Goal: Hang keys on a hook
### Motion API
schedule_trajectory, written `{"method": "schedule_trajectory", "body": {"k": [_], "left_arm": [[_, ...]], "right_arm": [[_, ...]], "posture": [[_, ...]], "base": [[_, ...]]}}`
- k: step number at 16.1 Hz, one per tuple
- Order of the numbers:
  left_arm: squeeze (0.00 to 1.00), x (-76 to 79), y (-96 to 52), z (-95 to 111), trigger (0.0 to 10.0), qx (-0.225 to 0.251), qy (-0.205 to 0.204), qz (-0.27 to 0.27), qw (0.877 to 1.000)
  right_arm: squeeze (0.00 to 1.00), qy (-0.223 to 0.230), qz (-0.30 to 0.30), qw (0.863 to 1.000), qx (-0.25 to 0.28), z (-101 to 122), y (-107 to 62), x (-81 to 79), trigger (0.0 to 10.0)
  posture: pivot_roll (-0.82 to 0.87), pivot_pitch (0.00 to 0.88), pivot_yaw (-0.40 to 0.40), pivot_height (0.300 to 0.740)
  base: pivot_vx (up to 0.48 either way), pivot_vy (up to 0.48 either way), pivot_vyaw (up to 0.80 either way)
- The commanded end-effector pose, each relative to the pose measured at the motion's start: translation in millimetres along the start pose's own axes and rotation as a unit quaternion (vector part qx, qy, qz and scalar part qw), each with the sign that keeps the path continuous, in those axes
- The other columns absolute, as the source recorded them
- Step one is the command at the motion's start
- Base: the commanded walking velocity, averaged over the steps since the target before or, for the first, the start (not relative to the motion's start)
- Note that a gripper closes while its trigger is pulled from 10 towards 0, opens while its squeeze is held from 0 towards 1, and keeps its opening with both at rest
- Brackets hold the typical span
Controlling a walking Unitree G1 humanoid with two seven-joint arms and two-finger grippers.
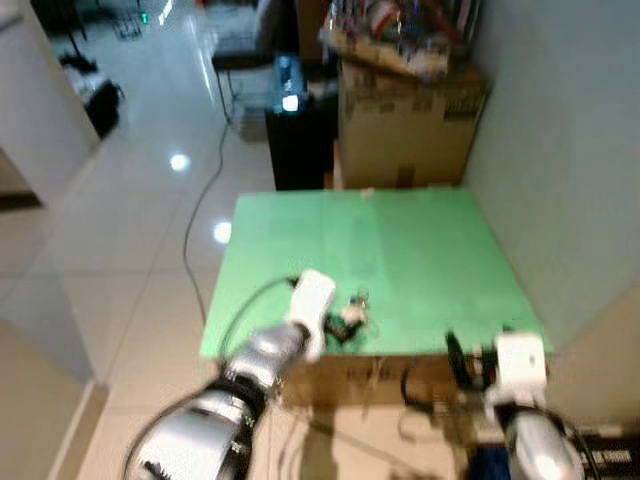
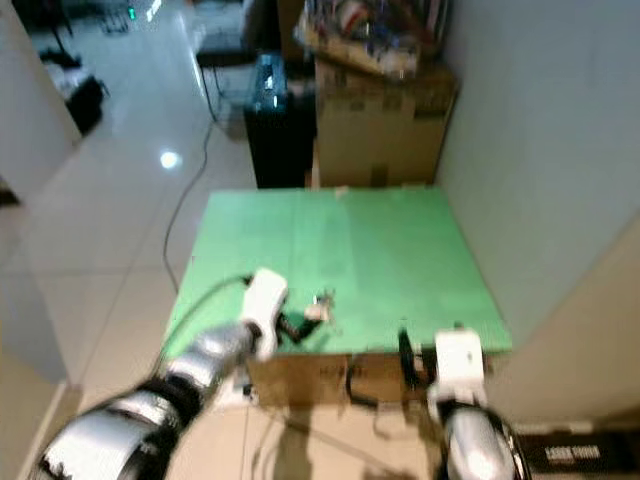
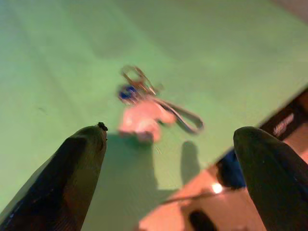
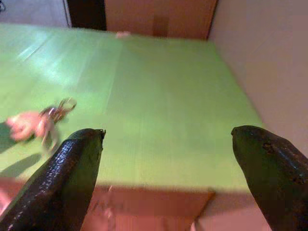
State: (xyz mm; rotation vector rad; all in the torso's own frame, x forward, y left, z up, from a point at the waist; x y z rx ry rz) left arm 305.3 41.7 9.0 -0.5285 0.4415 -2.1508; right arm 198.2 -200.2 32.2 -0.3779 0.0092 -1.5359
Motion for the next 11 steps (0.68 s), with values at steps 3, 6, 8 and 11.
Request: {"method": "schedule_trajectory", "body": {"k": [3, 6, 8, 11], "left_arm": [[0.0, -2.4, 0.5, -1.4, 10.0, 0.01, 0.028, 0.053, 0.998], [0.0, -2.7, 2.7, 11.4, 10.0, 0.037, 0.038, 0.078, 0.996], [0.0, -9.9, 0.0, 19.6, 10.0, 0.063, 0.041, 0.092, 0.993], [0.0, -5.2, 1.7, 13.1, 10.0, 0.051, 0.047, 0.103, 0.992]], "right_arm": [[1.0, -0.019, 0.077, 0.997, 0.013, 9.4, -19.2, -20.6, 10.0], [1.0, -0.043, 0.116, 0.992, 0.003, 7.2, -35.0, -26.0, 10.0], [1.0, -0.031, 0.097, 0.995, 0.011, 13.5, -34.0, -21.9, 10.0], [1.0, -0.026, 0.093, 0.995, 0.012, 17.9, -38.4, -24.4, 10.0]], "posture": [[-0.32, 0.166, 0.106, 0.74], [-0.35, 0.19, 0.112, 0.74], [-0.35, 0.173, 0.13, 0.74], [-0.38, 0.196, 0.124, 0.74]], "base": [[0.0, 0.0, 0.0], [0.0, 0.0, 0.0], [0.0, 0.0, 0.0], [0.0, 0.0, 0.0]]}}
Point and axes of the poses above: a point about 5 cm out from each wrist's last joint towards the gripper, its own y axis pointing out of the wrist towards the gripper, its own z axis along the axis of the wrist's last joint, x = y × z, the point moved 1 cm from there along y, pointing out of the wrist towards the gripper, and after that the axes turned 6 degrees about -y, right-handed, at the moved point
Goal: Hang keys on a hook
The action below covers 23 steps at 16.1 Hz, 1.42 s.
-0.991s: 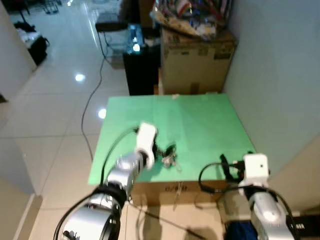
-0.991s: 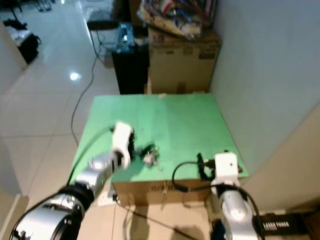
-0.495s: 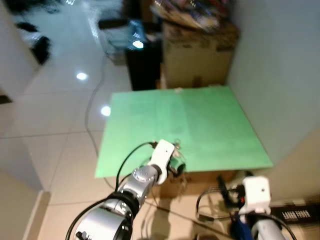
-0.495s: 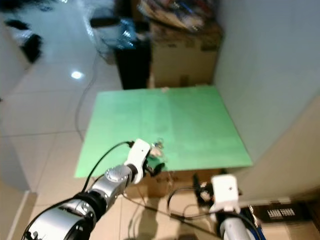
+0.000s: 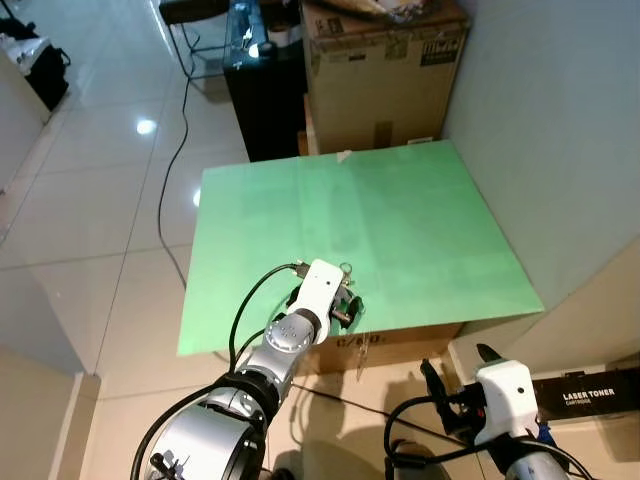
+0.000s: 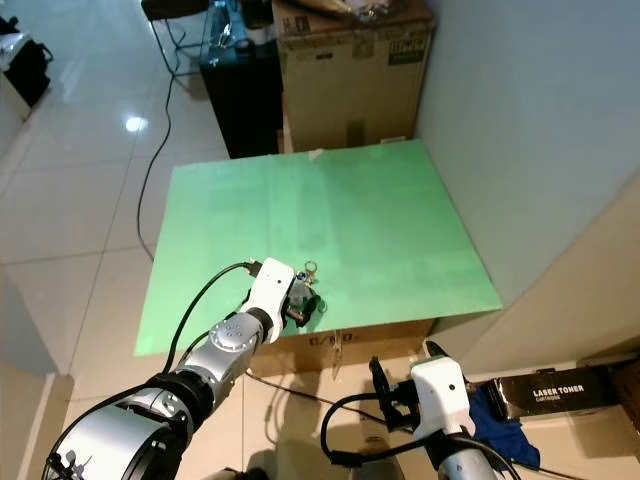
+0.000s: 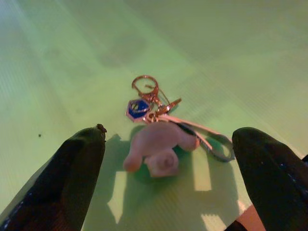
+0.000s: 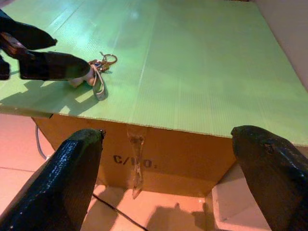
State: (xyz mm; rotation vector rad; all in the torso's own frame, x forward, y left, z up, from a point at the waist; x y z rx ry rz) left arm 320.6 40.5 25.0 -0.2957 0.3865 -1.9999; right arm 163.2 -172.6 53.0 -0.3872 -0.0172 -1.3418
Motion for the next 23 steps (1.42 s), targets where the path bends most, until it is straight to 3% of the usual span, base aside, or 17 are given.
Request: {"method": "schedule_trajectory", "body": {"k": [1, 8, 14, 18, 23], "left_arm": [[0.0, 5.7, 0.1, -4.8, 10.0, -0.013, 0.004, -0.003, 1.0], [0.0, 8.2, 3.9, 3.5, 10.0, -0.005, -0.008, 0.031, 0.999], [0.0, -7.6, 3.8, 14.5, 10.0, 0.021, -0.016, 0.071, 0.997], [0.0, -0.6, 5.4, 14.7, 10.0, 0.017, -0.026, 0.064, 0.997], [0.0, -4.2, 6.8, 30.7, 10.0, 0.055, -0.002, 0.067, 0.996]], "right_arm": [[1.0, 0.002, 0.004, 1.0, -0.005, 1.2, -4.4, -4.6, 10.0], [1.0, 0.01, 0.019, 0.999, -0.027, 4.8, -29.7, -24.4, 10.0], [1.0, 0.013, 0.013, 0.999, -0.036, 0.5, -33.4, -24.7, 10.0], [1.0, 0.014, 0.013, 0.999, -0.043, -2.1, -37.1, -26.2, 10.0], [1.0, 0.012, 0.01, 0.999, -0.045, -2.7, -38.8, -26.7, 10.0]], "posture": [[-0.4, 0.214, 0.118, 0.74], [-0.45, 0.267, 0.125, 0.74], [-0.46, 0.282, 0.136, 0.74], [-0.47, 0.289, 0.136, 0.74], [-0.46, 0.288, 0.145, 0.74]], "base": [[0.0, 0.0, 0.0], [0.0, 0.0, 0.0], [0.0, 0.0, 0.0], [0.0, 0.0, 0.0], [0.0, 0.0, 0.0]]}}
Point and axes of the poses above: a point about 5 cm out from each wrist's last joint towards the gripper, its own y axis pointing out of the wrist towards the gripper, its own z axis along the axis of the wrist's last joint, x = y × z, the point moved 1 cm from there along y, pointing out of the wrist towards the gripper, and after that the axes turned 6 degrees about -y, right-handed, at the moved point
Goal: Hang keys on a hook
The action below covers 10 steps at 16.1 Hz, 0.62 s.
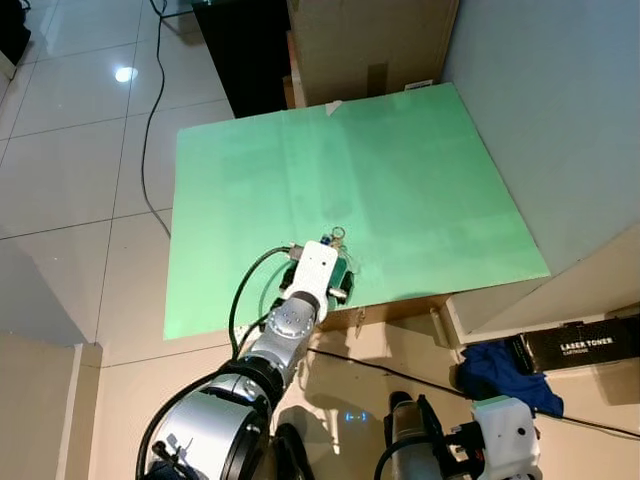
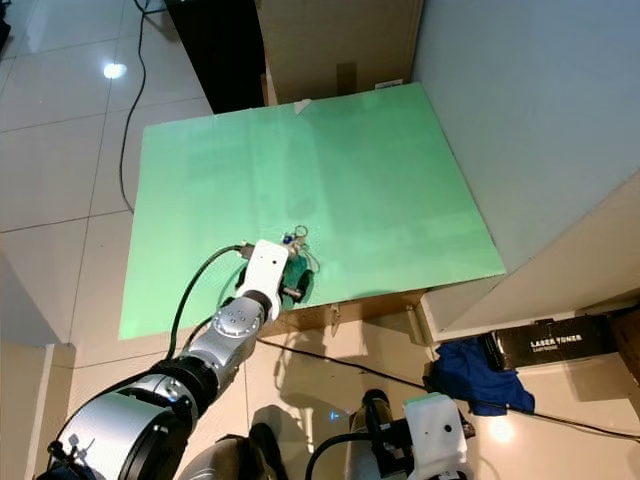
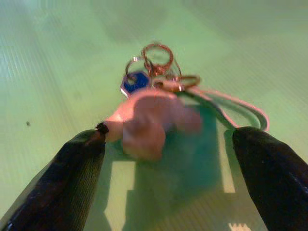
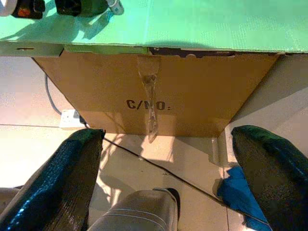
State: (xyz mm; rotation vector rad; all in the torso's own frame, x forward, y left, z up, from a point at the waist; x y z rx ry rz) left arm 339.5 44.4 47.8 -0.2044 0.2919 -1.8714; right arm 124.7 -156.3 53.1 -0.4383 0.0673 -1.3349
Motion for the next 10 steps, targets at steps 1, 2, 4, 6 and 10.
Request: {"method": "schedule_trajectory", "body": {"k": [1, 2, 4, 6, 10], "left_arm": [[0.0, 2.8, 1.9, 7.1, 10.0, 0.014, -0.001, -0.003, 1.0], [0.0, 1.2, 1.8, 7.8, 10.0, 0.017, -0.004, -0.004, 1.0], [0.0, -0.6, 0.4, 6.1, 10.0, 0.021, -0.008, -0.015, 1.0], [0.0, -0.6, -0.3, 5.0, 10.0, 0.022, 0.0, -0.017, 1.0], [0.0, 6.5, 4.0, 12.4, 10.0, 0.017, -0.003, -0.006, 1.0]], "right_arm": [[1.0, -0.002, 0.002, 1.0, -0.003, 0.0, -5.1, -3.0, 10.0], [1.0, -0.001, 0.002, 1.0, -0.003, -0.2, -5.0, -3.3, 10.0], [1.0, 0.001, 0.003, 1.0, -0.002, -0.5, -4.3, -4.0, 10.0], [1.0, 0.002, 0.005, 1.0, 0.002, 2.8, -3.7, -4.7, 10.0], [1.0, 0.003, 0.015, 1.0, -0.005, 6.6, -15.2, -9.7, 10.0]], "posture": [[-0.46, 0.285, 0.15, 0.74], [-0.45, 0.28, 0.151, 0.74], [-0.43, 0.274, 0.157, 0.74], [-0.44, 0.285, 0.145, 0.74], [-0.48, 0.33, 0.128, 0.74]], "base": [[0.0, 0.0, 0.0], [0.0, 0.0, 0.0], [0.0, 0.0, 0.0], [0.0, 0.0, 0.0], [0.0, 0.0, 0.0]]}}
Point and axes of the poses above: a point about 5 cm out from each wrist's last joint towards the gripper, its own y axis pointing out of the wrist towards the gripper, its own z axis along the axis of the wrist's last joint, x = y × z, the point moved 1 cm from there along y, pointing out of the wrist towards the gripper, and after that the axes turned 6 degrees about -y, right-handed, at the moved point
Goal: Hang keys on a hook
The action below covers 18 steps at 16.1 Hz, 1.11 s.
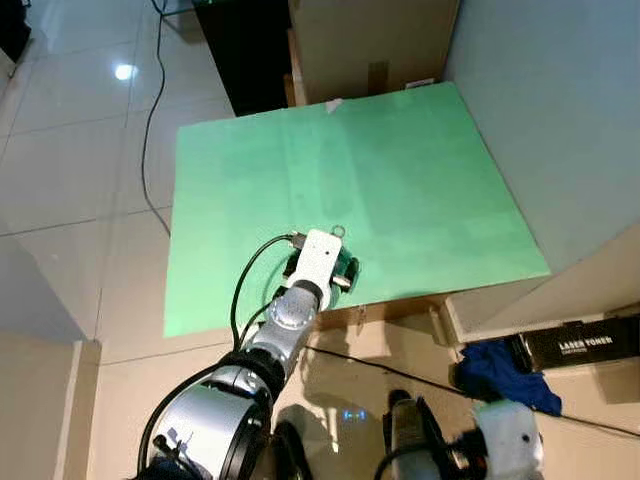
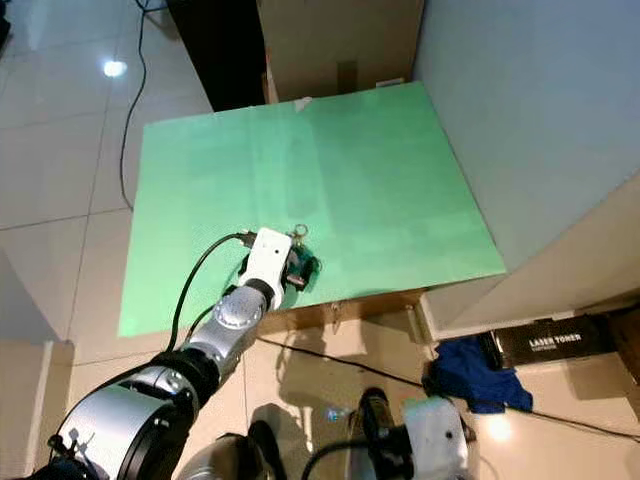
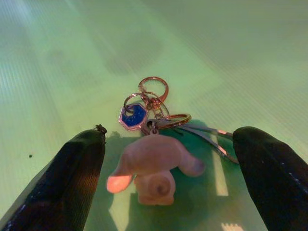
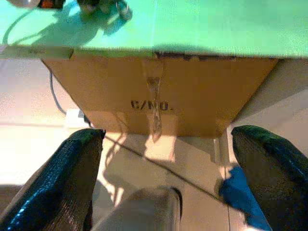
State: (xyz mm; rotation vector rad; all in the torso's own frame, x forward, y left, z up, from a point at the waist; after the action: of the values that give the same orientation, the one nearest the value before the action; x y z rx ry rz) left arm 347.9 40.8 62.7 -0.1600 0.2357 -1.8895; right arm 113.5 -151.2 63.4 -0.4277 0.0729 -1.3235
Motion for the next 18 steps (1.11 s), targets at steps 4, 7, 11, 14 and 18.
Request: {"method": "schedule_trajectory", "body": {"k": [4, 7, 11, 14, 18], "left_arm": [[0.0, 13.1, 4.1, 0.7, 0.0, -0.035, -0.029, -0.001, 0.999], [0.0, 9.8, 5.0, -0.3, 0.0, -0.051, -0.031, 0.012, 0.998], [0.0, 6.3, 3.0, -6.3, 0.0, -0.062, -0.009, 0.011, 0.998], [0.0, 0.0, 3.2, -4.7, 0.0, -0.058, -0.028, 0.014, 0.998], [0.0, -19.6, 5.0, 10.3, 0.0, -0.013, -0.101, 0.008, 0.995]], "right_arm": [[1.0, 0.007, 0.02, 1.0, -0.019, -0.4, -16.8, -15.1, 10.0], [1.0, 0.01, 0.018, 1.0, -0.024, 0.7, -22.5, -18.1, 10.0], [1.0, 0.011, 0.012, 0.999, -0.029, -1.9, -24.6, -17.8, 10.0], [1.0, 0.01, 0.011, 1.0, -0.026, -6.0, -20.7, -13.8, 10.0], [1.0, 0.03, -0.015, 0.999, -0.003, -6.5, 6.7, 6.5, 10.0]], "posture": [[-0.5, 0.351, 0.136, 0.74], [-0.52, 0.36, 0.143, 0.74], [-0.52, 0.366, 0.148, 0.74], [-0.49, 0.34, 0.159, 0.74], [-0.4, 0.222, 0.168, 0.74]], "base": [[0.0, 0.0, 0.0], [0.0, 0.0, 0.0], [0.0, 0.0, 0.0], [0.0, 0.0, 0.0], [0.0, 0.0, 0.0]]}}
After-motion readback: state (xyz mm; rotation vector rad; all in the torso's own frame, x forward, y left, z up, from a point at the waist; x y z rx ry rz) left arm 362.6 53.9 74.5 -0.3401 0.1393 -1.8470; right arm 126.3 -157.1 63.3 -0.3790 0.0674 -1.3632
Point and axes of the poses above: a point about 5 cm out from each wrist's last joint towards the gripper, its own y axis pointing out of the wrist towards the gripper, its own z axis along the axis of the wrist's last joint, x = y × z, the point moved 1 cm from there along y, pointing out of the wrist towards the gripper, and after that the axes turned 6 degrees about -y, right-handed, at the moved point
